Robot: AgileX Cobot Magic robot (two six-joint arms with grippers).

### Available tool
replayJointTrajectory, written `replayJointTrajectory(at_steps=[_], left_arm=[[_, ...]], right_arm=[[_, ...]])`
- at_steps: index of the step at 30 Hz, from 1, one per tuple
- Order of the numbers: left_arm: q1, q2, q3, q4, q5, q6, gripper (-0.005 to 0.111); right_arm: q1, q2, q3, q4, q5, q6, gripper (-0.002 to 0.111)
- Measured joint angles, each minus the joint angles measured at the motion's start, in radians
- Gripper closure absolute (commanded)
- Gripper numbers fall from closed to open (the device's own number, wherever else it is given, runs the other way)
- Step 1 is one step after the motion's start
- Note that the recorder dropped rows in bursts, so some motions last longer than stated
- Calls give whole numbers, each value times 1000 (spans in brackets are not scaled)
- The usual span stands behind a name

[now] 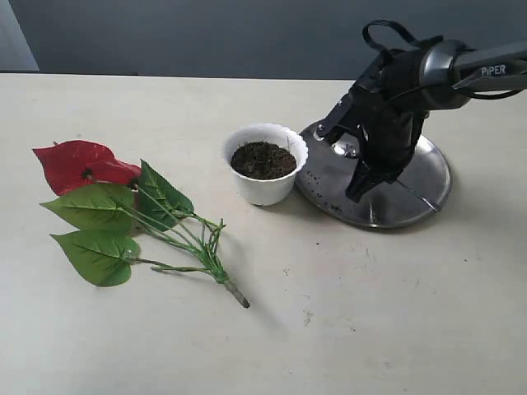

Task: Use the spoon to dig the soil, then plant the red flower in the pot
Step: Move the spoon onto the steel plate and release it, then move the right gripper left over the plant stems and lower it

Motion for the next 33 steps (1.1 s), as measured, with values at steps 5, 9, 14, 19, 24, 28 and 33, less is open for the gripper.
replayJointTrajectory(at_steps=[5,9,14,19,24,28,33], left_arm=[[0,0,0,0,0,0,106],[0,0,0,0,0,0,106],[0,0,0,0,0,0,106],[0,0,0,0,0,0,106],[0,0,0,0,0,0,106],[0,0,0,0,0,0,106],[0,0,0,0,0,0,106]], right_arm=[[0,2,0,13,-32,13,75],[0,-6,0,13,-33,16,73],[0,-127,0,24,43,53,73],[-6,-302,0,438,61,-122,73],[32,-352,0,1223,46,-523,71],[129,-337,-3,1293,-29,-576,66],[282,-261,-90,1231,-107,-595,66]])
